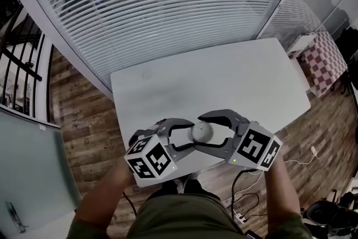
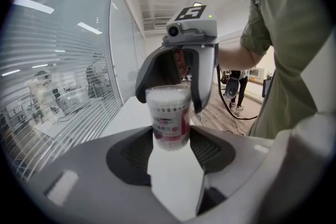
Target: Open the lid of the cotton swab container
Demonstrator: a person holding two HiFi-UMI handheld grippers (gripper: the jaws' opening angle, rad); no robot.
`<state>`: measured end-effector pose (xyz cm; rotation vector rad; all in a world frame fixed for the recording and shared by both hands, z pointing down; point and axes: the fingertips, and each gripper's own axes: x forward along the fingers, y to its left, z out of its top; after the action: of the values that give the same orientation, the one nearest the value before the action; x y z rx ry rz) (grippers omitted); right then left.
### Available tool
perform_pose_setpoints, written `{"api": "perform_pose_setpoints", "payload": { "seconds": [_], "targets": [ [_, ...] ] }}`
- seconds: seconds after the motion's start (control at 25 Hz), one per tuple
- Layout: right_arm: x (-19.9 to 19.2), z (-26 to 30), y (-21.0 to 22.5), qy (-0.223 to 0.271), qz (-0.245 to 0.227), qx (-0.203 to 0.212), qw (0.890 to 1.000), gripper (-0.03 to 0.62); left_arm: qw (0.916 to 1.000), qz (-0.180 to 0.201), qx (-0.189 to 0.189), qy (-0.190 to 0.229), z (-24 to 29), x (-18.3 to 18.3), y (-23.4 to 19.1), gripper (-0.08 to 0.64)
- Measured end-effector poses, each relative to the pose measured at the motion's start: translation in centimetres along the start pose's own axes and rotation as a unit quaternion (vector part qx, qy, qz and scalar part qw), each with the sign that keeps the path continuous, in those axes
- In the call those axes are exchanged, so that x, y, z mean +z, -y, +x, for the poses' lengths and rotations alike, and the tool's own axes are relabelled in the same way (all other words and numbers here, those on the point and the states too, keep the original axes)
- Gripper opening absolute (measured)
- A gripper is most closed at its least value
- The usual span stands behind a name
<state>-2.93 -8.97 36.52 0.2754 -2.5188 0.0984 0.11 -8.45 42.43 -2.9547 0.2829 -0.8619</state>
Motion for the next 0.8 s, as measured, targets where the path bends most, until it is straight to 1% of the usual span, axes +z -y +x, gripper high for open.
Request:
{"api": "perform_pose_setpoints", "payload": {
  "seconds": [0.12, 0.28, 0.44, 0.64, 0.8],
  "targets": [
    [0.3, -0.4, 0.0, 0.011, 0.004, 0.002, 1.0, 0.272, 1.0, 0.003, 0.002, 0.003, 0.1, 0.3, 0.0, 0.225],
    [0.8, -1.0, -0.1, 0.01, 0.004, 0.005, 1.0, 0.272, 1.0, 0.004, 0.004, 0.007, 0.0, 0.4, 0.1, 0.225],
    [0.9, -1.4, 0.2, 0.022, 0.013, 0.005, 1.0, 0.272, 1.0, 0.001, 0.004, 0.007, -0.1, 0.6, 0.0, 0.225],
    [1.6, -1.7, 0.8, 0.078, 0.044, 0.009, 0.996, 0.272, 0.9998, -0.006, -0.002, 0.02, -0.4, 0.9, -0.2, 0.225],
    [2.8, -2.8, 1.2, 0.143, 0.086, 0.022, 0.986, 0.272, 0.9993, -0.011, -0.002, 0.035, -0.8, 1.3, -0.3, 0.225]
  ]
}}
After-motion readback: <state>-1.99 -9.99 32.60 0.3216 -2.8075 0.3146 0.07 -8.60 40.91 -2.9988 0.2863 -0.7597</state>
